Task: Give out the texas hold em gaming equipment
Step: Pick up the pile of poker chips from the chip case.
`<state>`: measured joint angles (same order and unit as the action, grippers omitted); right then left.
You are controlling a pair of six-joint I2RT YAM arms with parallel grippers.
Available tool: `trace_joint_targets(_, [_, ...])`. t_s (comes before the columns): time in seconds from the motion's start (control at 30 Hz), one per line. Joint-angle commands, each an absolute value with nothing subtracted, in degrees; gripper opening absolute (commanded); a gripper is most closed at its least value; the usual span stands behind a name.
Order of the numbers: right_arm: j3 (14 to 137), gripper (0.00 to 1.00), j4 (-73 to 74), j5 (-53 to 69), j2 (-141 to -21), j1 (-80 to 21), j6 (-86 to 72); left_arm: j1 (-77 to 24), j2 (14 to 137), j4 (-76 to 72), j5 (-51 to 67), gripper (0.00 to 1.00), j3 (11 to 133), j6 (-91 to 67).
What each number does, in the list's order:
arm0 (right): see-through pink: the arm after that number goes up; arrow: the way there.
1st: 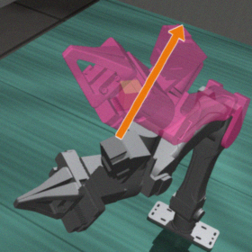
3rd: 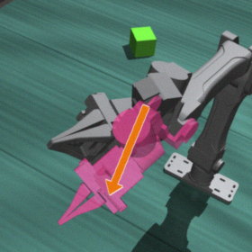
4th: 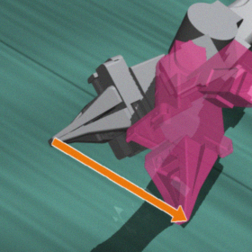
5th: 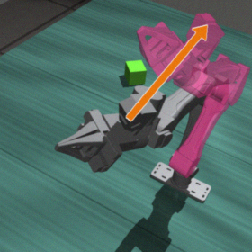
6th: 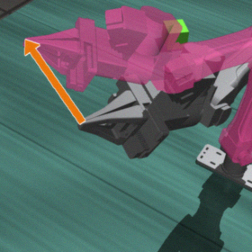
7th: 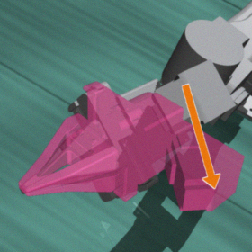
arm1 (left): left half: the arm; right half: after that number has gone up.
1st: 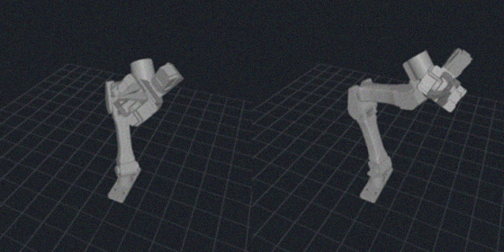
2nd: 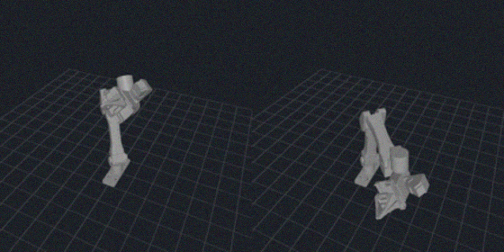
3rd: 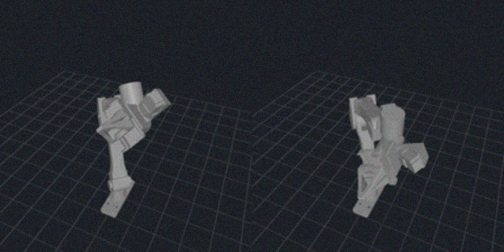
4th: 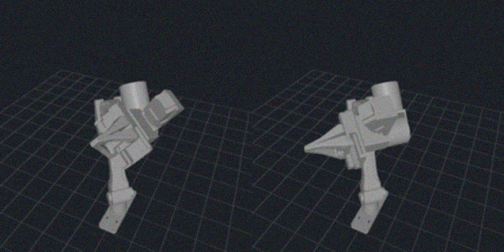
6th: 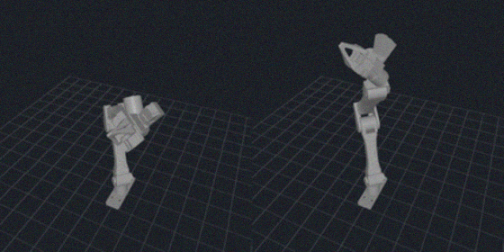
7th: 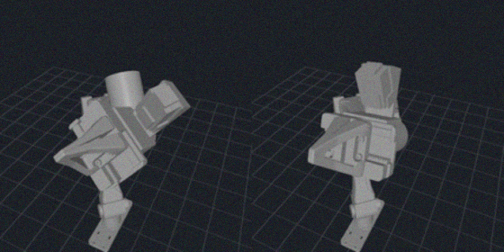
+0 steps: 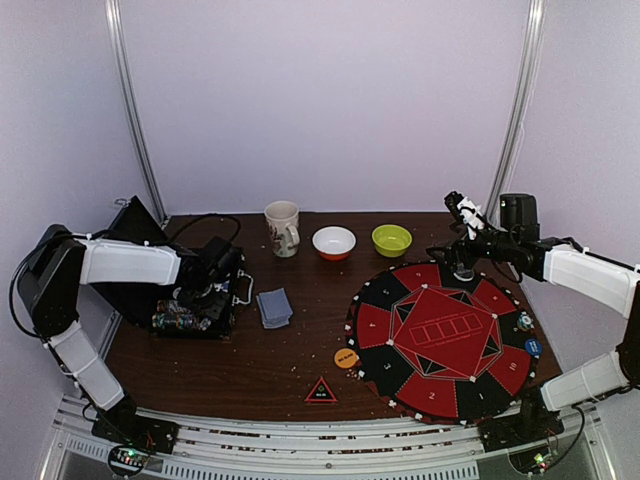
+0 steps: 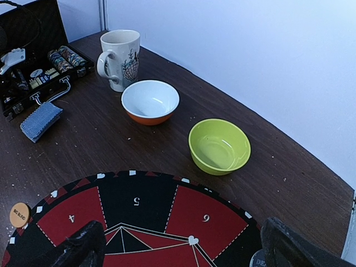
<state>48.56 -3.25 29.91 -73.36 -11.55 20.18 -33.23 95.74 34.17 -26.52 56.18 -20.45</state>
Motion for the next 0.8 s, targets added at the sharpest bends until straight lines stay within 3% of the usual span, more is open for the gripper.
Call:
trace_joint_targets(0.0, [49.88, 1.0, -2.55, 30.85, -73.08, -11.95, 20.28, -33.86, 96.98, 29.37, -19.12, 0.49, 53.81, -19.19])
trace_joint_targets(0.33, [50.51, 1.0, -2.29, 31.09, -73.62, -11.95, 20.18, -35.94, 96.97, 30.61, -21.79, 0.46, 55.39, -18.27])
trace_joint_targets(0.77, [50.97, 1.0, -1.15, 31.74, -73.83, -11.95, 20.58, -36.29, 96.83, 31.7, -25.3, 0.49, 56.9, -17.92])
